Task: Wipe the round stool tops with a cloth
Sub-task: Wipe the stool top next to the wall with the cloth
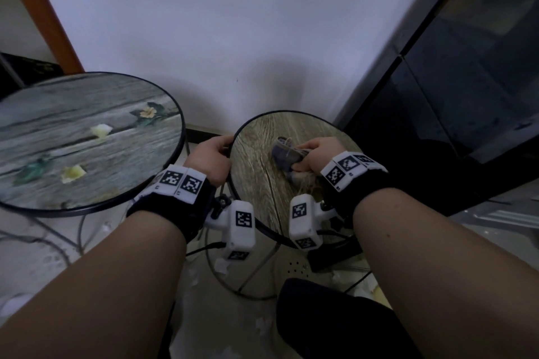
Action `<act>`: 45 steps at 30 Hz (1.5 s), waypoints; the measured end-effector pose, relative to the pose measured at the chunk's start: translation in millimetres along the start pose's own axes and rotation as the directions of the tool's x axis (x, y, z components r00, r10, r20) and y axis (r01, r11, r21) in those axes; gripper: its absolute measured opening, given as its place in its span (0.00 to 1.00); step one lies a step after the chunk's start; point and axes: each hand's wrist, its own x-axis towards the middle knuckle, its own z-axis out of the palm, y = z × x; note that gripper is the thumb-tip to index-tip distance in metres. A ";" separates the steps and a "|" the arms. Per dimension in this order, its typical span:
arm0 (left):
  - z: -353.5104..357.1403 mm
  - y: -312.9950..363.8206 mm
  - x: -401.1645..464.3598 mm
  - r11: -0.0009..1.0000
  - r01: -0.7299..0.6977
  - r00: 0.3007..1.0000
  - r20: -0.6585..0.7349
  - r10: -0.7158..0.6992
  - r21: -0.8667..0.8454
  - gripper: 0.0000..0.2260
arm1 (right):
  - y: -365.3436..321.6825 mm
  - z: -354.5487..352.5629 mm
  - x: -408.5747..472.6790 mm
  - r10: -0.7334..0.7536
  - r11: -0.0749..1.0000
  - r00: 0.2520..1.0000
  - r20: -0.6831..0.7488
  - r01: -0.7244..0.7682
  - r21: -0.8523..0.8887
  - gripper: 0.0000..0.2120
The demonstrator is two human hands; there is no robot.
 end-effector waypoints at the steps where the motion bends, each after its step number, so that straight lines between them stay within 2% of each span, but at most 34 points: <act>1: -0.3 -0.2 0.0 1.000 0.001 1.000 0.002 -0.001 -0.006 0.29 | -0.5 0.1 2.0 -0.003 1.000 1.000 -0.003 0.003 -0.008 0.19; 5: -0.3 4.9 -4.9 0.998 0.003 1.000 0.009 -0.003 -0.057 0.25 | -3.6 2.3 12.0 -0.013 0.998 1.000 -0.009 0.012 -0.066 0.20; 15: 1.1 13.6 -8.9 0.968 0.060 0.998 0.035 -0.053 -0.245 0.23 | -10.4 0.1 26.6 -0.030 0.996 0.999 -0.020 0.028 -0.086 0.20; 21: -1.8 15.9 -5.9 0.922 0.161 0.987 0.054 -0.152 -0.352 0.22 | -15.6 -0.6 36.6 -0.043 0.993 0.999 -0.017 0.041 -0.109 0.21; 26: -3.9 18.2 -5.9 0.896 0.188 0.982 0.063 -0.178 -0.402 0.21 | -21.3 -2.3 41.5 -0.073 0.989 0.997 -0.015 0.070 -0.134 0.21; 32: -3.5 20.4 -4.4 0.878 0.208 0.977 0.051 -0.206 -0.432 0.18 | -32.8 -5.6 50.0 -0.120 0.951 0.992 0.031 0.124 -0.283 0.21; 37: -1.6 19.1 -1.9 0.877 0.197 0.978 0.021 -0.209 -0.439 0.14 | -41.1 -8.1 51.2 -0.174 0.875 0.983 0.060 0.182 -0.448 0.22; 45: -1.3 17.7 2.2 0.862 0.180 0.981 0.027 -0.190 -0.473 0.15 | -45.0 -9.6 71.5 -0.149 0.927 0.989 0.023 0.148 -0.343 0.22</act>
